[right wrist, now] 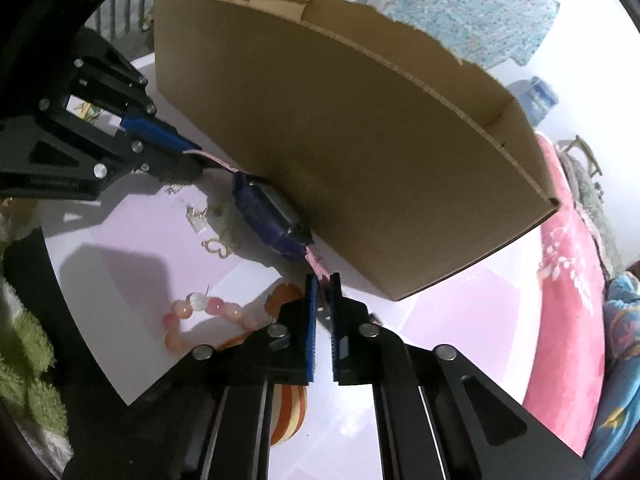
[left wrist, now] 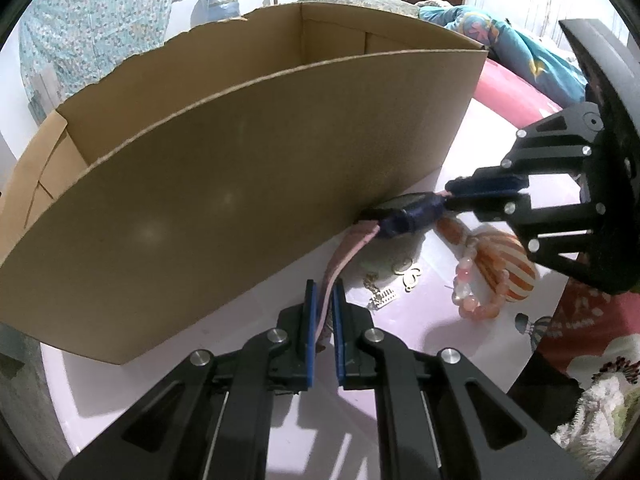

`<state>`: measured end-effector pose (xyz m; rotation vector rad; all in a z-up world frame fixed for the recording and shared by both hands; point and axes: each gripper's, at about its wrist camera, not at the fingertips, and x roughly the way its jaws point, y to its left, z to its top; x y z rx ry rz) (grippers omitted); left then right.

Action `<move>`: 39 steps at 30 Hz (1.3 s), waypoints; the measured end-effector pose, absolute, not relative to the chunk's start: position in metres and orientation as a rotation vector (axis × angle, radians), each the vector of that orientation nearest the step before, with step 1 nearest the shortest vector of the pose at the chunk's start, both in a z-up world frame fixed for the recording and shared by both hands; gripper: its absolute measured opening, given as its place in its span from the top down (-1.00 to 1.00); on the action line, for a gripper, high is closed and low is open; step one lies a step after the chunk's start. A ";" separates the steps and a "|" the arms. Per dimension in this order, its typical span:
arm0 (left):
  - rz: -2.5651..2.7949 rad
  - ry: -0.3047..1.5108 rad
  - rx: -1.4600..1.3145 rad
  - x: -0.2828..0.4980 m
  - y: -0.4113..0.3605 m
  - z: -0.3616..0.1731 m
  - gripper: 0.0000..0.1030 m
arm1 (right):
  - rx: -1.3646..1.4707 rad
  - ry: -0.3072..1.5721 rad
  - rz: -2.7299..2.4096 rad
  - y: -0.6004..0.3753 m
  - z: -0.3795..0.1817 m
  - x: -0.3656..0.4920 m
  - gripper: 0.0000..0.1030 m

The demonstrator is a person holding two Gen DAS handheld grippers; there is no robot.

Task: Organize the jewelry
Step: 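Lift the watch with both tools and carry it over the box, then lower the watch into the box and open both tools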

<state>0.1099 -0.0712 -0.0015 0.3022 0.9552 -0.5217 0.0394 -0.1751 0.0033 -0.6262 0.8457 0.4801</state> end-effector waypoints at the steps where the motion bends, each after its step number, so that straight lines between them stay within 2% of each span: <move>1: -0.522 0.949 0.306 0.109 -0.072 0.000 0.90 | -0.620 0.839 0.474 -0.176 0.005 0.037 0.96; 15: -0.536 0.820 0.329 0.083 -0.075 0.040 0.95 | -0.578 0.737 0.390 -0.179 0.036 0.001 0.99; 24: -0.566 0.648 0.295 0.058 -0.055 0.115 0.95 | -0.591 0.584 0.341 -0.161 0.105 -0.039 0.99; 29: -0.551 0.572 0.277 0.076 -0.040 0.150 0.95 | -0.598 0.509 0.362 -0.157 0.135 0.015 0.99; 33: -0.543 0.614 0.242 0.116 -0.033 0.155 0.95 | -0.561 0.574 0.430 -0.153 0.138 0.063 0.99; 39: -0.567 0.855 0.122 0.207 -0.022 0.129 0.95 | -0.509 0.833 0.541 -0.145 0.120 0.153 0.99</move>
